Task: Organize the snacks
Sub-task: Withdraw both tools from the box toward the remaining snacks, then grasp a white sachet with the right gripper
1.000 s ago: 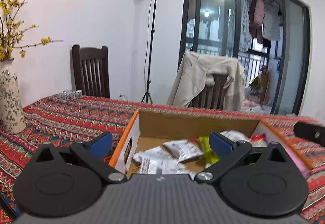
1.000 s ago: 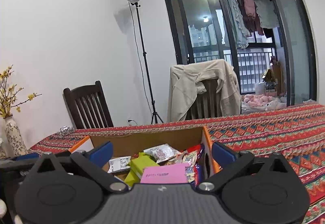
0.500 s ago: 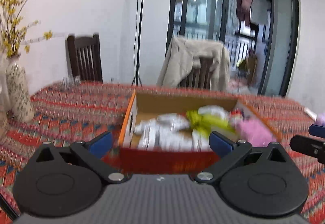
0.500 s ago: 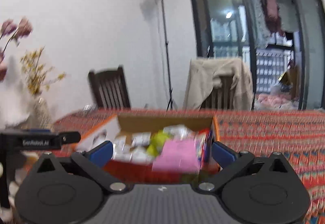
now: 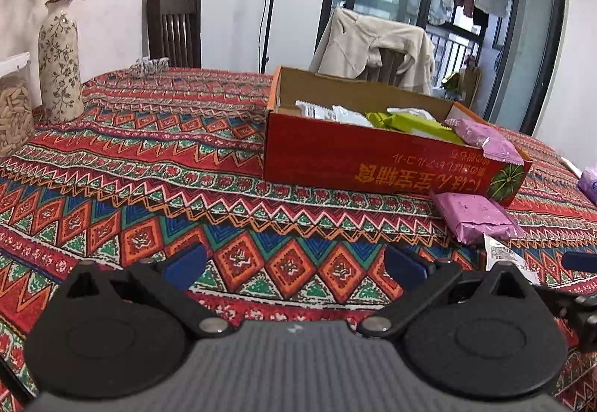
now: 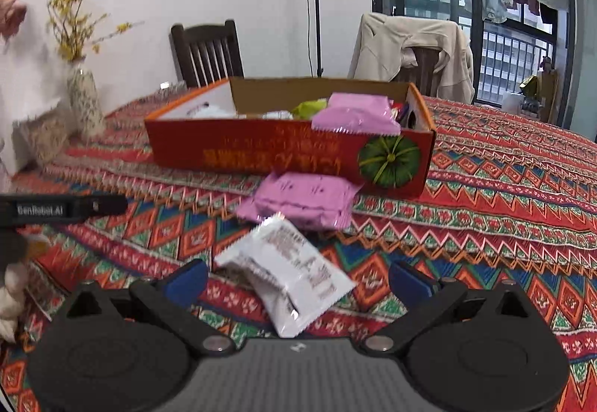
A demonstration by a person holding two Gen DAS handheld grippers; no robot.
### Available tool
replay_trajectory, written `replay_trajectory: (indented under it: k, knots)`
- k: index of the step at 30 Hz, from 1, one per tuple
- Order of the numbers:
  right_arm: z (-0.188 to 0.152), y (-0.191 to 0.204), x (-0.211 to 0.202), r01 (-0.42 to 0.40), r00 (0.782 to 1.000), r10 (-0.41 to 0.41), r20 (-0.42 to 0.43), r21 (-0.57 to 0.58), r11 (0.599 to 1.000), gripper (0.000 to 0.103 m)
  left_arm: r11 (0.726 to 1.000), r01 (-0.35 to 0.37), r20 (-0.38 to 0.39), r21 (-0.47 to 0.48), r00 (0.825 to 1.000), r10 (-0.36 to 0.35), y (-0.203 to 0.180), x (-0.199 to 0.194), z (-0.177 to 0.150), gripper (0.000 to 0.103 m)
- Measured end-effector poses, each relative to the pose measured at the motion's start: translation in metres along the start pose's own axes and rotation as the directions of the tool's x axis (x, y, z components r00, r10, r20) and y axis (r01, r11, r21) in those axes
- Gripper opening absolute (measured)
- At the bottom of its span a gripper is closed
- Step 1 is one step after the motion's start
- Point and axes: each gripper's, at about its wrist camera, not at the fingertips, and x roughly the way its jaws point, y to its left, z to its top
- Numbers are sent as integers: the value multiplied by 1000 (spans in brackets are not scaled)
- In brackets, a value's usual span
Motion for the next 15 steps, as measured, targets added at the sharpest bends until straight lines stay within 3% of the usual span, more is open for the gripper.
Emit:
replay_trajectory:
  k: [7, 12, 14, 15]
  knots:
    - [6, 15, 10, 56, 997, -60, -43, -102, 993, 103, 1000, 7, -5, 17, 1000, -7, -3, 0, -1, 103]
    - [15, 11, 25, 29, 996, -38, -75, -118, 993, 102, 1000, 9, -15, 15, 1000, -9, -2, 3, -2, 103]
    - [16, 11, 31, 21, 996, -32, -81, -129, 991, 93, 1000, 10, -16, 14, 1000, -10, -2, 3, -2, 103]
    - [16, 11, 34, 13, 996, -24, -84, -130, 991, 80, 1000, 9, -16, 12, 1000, -9, -1, 3, -2, 103]
